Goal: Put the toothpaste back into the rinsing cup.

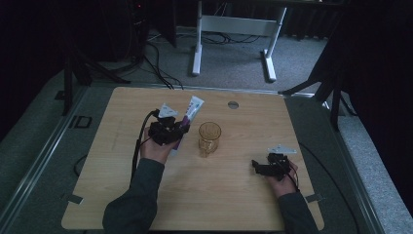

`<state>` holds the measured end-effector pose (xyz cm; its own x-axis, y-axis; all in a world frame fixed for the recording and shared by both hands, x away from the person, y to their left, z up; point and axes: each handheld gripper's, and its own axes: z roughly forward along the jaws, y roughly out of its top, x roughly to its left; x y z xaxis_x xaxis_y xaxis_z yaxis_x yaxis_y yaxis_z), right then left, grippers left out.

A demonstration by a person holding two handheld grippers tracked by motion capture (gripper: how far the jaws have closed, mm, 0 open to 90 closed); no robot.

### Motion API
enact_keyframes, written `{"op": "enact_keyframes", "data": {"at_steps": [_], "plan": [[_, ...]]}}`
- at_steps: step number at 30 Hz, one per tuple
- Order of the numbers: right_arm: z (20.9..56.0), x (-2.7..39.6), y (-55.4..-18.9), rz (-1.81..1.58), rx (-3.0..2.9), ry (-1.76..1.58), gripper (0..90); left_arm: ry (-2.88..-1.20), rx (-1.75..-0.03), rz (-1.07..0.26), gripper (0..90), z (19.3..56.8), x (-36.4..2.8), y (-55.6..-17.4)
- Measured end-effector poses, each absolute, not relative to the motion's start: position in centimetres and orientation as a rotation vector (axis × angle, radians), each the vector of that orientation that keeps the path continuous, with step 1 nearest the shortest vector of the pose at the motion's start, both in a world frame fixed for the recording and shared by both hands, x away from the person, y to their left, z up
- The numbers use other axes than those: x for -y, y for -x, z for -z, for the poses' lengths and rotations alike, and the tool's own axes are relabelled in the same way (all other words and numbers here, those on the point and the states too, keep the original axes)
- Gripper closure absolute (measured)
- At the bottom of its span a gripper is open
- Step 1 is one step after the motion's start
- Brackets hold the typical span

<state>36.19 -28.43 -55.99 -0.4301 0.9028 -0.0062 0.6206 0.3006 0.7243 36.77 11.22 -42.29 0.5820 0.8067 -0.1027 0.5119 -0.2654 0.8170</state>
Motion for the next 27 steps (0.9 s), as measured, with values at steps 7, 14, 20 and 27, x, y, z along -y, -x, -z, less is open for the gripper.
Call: {"op": "enact_keyframes", "data": {"at_steps": [7, 14, 20, 27], "plan": [[56.0, 28.4, -36.2, -0.921, -2.16, -1.359, 15.7, -1.92, -1.047, -0.419, 72.1, 42.0, -11.0, -37.0], [56.0, 28.4, -36.2, -0.922, -2.159, -1.362, 15.6, -1.894, -1.035, -0.411, 72.1, 41.6, -10.7, -37.1], [56.0, 28.4, -36.2, -0.921, -2.159, -1.361, 15.7, -1.878, -1.034, -0.415, 72.0, 41.3, -10.5, -37.3], [56.0, 28.4, -36.2, -0.921, -2.159, -1.361, 15.7, -1.869, -1.03, -0.409, 72.0, 41.3, -10.2, -37.6]]}}
